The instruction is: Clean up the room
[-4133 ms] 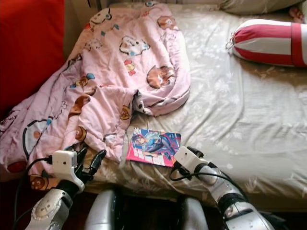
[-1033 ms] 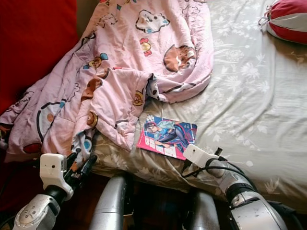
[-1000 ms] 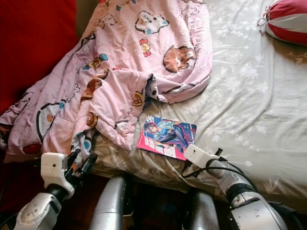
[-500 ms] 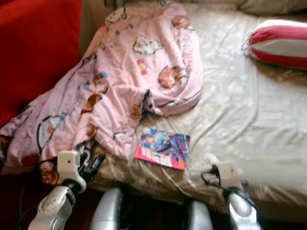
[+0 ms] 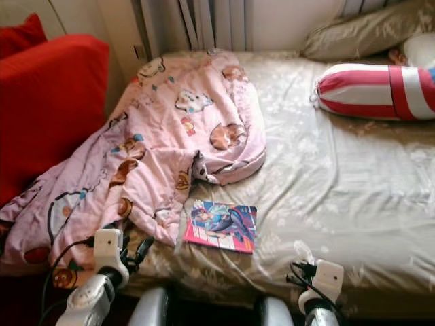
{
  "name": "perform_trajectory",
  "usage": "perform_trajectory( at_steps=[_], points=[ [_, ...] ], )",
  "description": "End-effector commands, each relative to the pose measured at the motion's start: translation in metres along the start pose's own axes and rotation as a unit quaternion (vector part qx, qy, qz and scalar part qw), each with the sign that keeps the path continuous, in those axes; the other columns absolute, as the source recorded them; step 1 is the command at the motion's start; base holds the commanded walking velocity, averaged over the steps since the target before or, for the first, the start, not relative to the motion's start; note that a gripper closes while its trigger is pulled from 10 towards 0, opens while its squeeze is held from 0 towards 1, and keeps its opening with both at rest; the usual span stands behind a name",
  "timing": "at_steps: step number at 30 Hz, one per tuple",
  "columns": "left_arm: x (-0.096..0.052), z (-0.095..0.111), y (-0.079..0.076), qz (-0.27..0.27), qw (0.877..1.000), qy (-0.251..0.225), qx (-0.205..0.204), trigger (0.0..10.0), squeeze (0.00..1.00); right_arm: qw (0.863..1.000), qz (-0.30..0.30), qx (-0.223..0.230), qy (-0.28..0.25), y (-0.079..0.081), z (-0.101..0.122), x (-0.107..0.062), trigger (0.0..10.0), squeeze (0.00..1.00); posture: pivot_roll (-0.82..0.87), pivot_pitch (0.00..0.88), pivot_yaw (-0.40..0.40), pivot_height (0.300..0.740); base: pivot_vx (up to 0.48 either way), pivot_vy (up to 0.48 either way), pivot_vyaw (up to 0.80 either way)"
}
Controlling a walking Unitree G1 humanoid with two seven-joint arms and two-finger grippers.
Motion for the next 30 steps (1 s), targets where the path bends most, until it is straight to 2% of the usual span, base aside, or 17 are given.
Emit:
perform_trajectory(
  at_steps=[1,4,10,14,23,26,27,30],
  points=[
    [0.000,-0.008,0.001,-0.001,1.000,0.011,0.006,10.0,0.00,1.000,-0.007,0.001,0.007,0.001,-0.005,-0.002,10.0,0.00,0.04,0.000,0.040,0.623,0.000,0.000,0.00],
    [0.000,-0.017,0.004,0.003,1.000,0.026,0.001,10.0,0.00,0.999,-0.028,0.019,0.027,-0.005,-0.014,-0.004,10.0,0.00,0.05,0.000,0.037,0.643,0.000,0.000,0.00],
    [-0.003,-0.036,0.001,-0.004,0.998,0.062,0.007,10.0,0.00,0.996,-0.030,0.007,0.079,-0.012,-0.031,-0.009,10.0,0.00,0.05,0.000,0.032,0.678,0.000,0.000,0.00],
    [-0.004,-0.049,0.004,0.009,0.996,0.093,0.002,10.0,0.00,0.993,-0.023,-0.025,0.114,-0.014,-0.040,-0.011,10.0,0.00,0.05,0.001,0.031,0.698,0.000,0.000,0.00],
    [-0.014,-0.080,0.005,0.024,0.985,0.172,0.009,10.0,0.00,0.983,-0.036,-0.037,0.176,-0.019,-0.060,-0.021,10.0,0.00,0.05,0.016,0.038,0.740,0.000,0.000,0.00],
    [-0.021,-0.088,0.014,0.044,0.980,0.195,0.004,10.0,0.00,0.978,-0.028,-0.026,0.204,-0.018,-0.070,-0.026,10.0,0.00,0.05,0.023,0.037,0.740,0.000,0.000,0.00],
    [-0.025,-0.094,0.017,0.051,0.977,0.208,0.007,10.0,0.00,0.975,-0.037,-0.002,0.219,-0.023,-0.077,-0.032,10.0,0.00,0.04,0.028,0.037,0.740,0.000,0.000,0.00],
    [-0.028,-0.097,0.019,0.060,0.975,0.215,0.002,10.0,0.00,0.969,-0.049,0.009,0.243,-0.031,-0.086,-0.041,10.0,0.00,0.03,0.032,0.038,0.740,0.000,0.000,0.00]
  ],
)
Point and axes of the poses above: a point about 5 cm out from each wrist's last joint towards the gripper, its own x axis pointing out of the wrist towards the gripper, its own z axis along the axis of the wrist's last joint, y = z × x, the point moved 3 cm from there along x, pointing out of the wrist towards the gripper, and after that the axes turned 3 degrees about x, right-handed, at the moved point
